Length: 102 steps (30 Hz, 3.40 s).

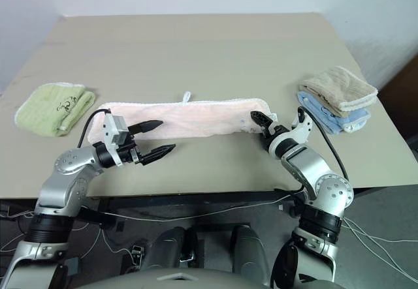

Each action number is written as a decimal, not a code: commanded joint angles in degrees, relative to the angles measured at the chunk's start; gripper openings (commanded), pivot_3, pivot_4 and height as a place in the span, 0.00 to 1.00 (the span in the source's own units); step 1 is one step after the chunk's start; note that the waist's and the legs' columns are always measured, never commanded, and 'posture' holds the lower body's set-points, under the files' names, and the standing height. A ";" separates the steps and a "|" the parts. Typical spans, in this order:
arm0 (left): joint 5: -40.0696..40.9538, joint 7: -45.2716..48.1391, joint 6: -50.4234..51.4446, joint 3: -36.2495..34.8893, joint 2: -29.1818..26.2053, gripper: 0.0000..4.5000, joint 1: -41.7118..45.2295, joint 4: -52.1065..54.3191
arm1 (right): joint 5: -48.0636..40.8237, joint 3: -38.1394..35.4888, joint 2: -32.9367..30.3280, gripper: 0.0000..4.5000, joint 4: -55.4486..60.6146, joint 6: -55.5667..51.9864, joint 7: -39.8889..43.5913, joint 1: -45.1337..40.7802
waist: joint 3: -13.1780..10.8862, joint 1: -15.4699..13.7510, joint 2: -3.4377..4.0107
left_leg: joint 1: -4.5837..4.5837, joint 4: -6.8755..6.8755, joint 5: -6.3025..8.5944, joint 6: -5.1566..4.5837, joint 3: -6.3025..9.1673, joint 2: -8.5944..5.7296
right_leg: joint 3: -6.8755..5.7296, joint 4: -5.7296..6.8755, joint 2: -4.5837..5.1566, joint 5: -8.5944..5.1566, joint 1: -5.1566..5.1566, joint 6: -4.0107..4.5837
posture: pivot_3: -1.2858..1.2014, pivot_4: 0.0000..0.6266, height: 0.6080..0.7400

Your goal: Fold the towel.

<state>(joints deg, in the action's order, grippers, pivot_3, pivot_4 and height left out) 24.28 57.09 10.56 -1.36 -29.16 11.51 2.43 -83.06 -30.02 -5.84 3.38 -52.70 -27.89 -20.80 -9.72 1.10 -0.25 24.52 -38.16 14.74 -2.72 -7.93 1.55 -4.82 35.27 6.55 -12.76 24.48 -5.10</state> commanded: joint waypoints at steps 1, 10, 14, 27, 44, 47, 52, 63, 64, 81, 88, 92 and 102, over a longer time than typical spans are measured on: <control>-1.07 -0.04 -1.28 1.39 0.34 1.00 -0.99 1.78 | 1.99 0.30 -0.21 0.91 -2.48 3.48 0.58 -0.42 | 0.03 -0.06 -0.05 | -0.01 0.00 0.00 -0.01 0.00 0.00 | 0.00 -0.01 0.00 0.00 -0.01 0.00 | 0.52 0.24 1.00; -1.11 -1.03 -1.39 2.23 1.58 1.00 -1.81 2.21 | 0.98 0.43 0.07 0.27 -0.95 7.09 -0.06 0.09 | 0.03 -0.08 0.01 | 0.02 0.01 0.01 -0.01 0.01 0.00 | 0.00 -0.01 0.03 0.00 0.03 0.01 | 0.52 0.24 1.00; -1.21 -1.34 -1.56 2.53 2.03 1.00 -2.04 2.12 | 0.98 0.31 0.10 0.00 0.11 9.34 -0.66 -0.20 | 0.04 -0.17 0.01 | 0.02 0.02 0.01 -0.02 0.01 -0.01 | 0.01 -0.02 0.05 0.00 0.02 0.01 | 0.52 0.24 1.00; -1.42 -1.63 -2.04 2.61 2.47 1.00 -2.07 1.45 | 4.89 0.08 -11.97 0.00 -1.00 10.92 6.77 -2.89 | 0.00 -0.23 0.06 | 0.04 0.03 0.05 -0.08 0.01 -0.03 | 0.01 -0.04 0.11 -0.01 0.06 0.02 | 0.52 0.24 1.00; -1.80 -2.95 -1.85 3.50 3.56 1.00 -1.84 2.18 | 59.74 52.40 -28.62 0.00 3.08 20.36 52.76 -12.60 | -0.06 -0.43 0.10 | 0.24 -0.01 0.09 -0.15 0.03 -0.03 | -0.04 -0.07 0.14 -0.02 0.23 0.01 | 0.52 0.24 1.00; -1.67 -3.71 -1.57 3.09 3.68 1.00 -2.65 3.34 | 65.10 55.62 -23.08 0.00 -1.84 22.60 53.53 -13.81 | -0.05 -0.35 0.08 | 0.33 -0.09 0.08 -0.15 0.03 -0.05 | -0.05 -0.06 0.15 -0.01 0.27 0.01 | 0.52 0.24 1.00; -1.40 -4.77 -1.09 2.53 3.37 1.00 -4.77 5.33 | 69.91 55.42 -18.65 0.00 -5.30 24.42 55.45 -13.75 | -0.04 -0.25 0.08 | 0.37 -0.09 -0.08 0.13 0.02 -0.06 | -0.07 -0.06 0.16 0.00 0.29 0.00 | 0.52 0.24 1.00; -0.75 -6.22 -0.30 2.32 3.39 1.00 -7.03 7.41 | 68.52 48.35 -15.57 0.29 -1.08 23.98 61.03 -11.12 | -0.04 -0.23 0.08 | 0.37 -0.07 -0.07 0.14 0.03 -0.04 | -0.07 -0.04 0.17 0.00 0.33 0.01 | 0.52 0.24 1.00; -0.63 -6.28 -0.21 2.23 3.36 1.00 -7.16 7.51 | 68.21 47.73 -15.53 0.36 -0.27 23.76 61.50 -10.86 | -0.04 -0.22 0.08 | 0.37 -0.06 -0.07 0.14 0.03 -0.04 | -0.06 -0.05 0.17 0.00 0.33 0.01 | 0.52 0.24 1.00; 6.24 -9.99 3.72 -3.07 4.71 1.00 -11.45 10.78 | 65.80 35.37 -15.18 0.04 -8.64 28.40 63.74 -15.33 | -0.04 -0.08 0.08 | 0.39 -0.03 0.10 -0.08 0.07 -0.03 | -0.06 -0.05 0.24 -0.07 0.40 0.17 | 0.52 0.24 1.00; 7.09 -15.45 5.71 -3.95 6.84 1.00 -13.42 14.45 | 74.15 40.22 -9.06 0.01 -31.87 41.35 65.96 -20.41 | -0.04 0.03 0.08 | 0.39 -0.02 -0.09 0.17 0.03 -0.06 | -0.07 -0.04 0.13 0.00 0.36 0.03 | 0.52 0.24 1.00; 8.31 -21.13 8.08 -5.29 8.70 1.00 -15.67 18.44 | 78.58 42.93 -8.15 0.01 -38.81 45.02 66.99 -20.39 | -0.01 0.10 0.04 | 0.38 -0.04 -0.10 0.18 0.02 -0.05 | -0.06 -0.02 0.12 0.01 0.32 0.01 | 0.52 0.24 1.00; 10.13 -30.15 14.00 -6.50 10.63 1.00 -17.86 23.58 | 78.21 40.30 -7.22 0.01 -38.30 48.56 68.28 -20.18 | 0.01 0.10 0.02 | 0.04 0.01 -0.08 0.23 0.04 -0.03 | -0.05 -0.05 0.13 0.00 0.05 0.03 | 0.52 0.24 1.00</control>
<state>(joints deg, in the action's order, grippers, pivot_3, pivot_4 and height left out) 33.28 27.28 24.52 -6.87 -18.42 -6.39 22.89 -5.06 10.69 -13.64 -34.78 -4.64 39.89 -41.11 -9.71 1.20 -0.22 24.56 -38.15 14.69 -2.44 -7.90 1.52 -4.87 35.22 6.69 -12.77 24.54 -5.06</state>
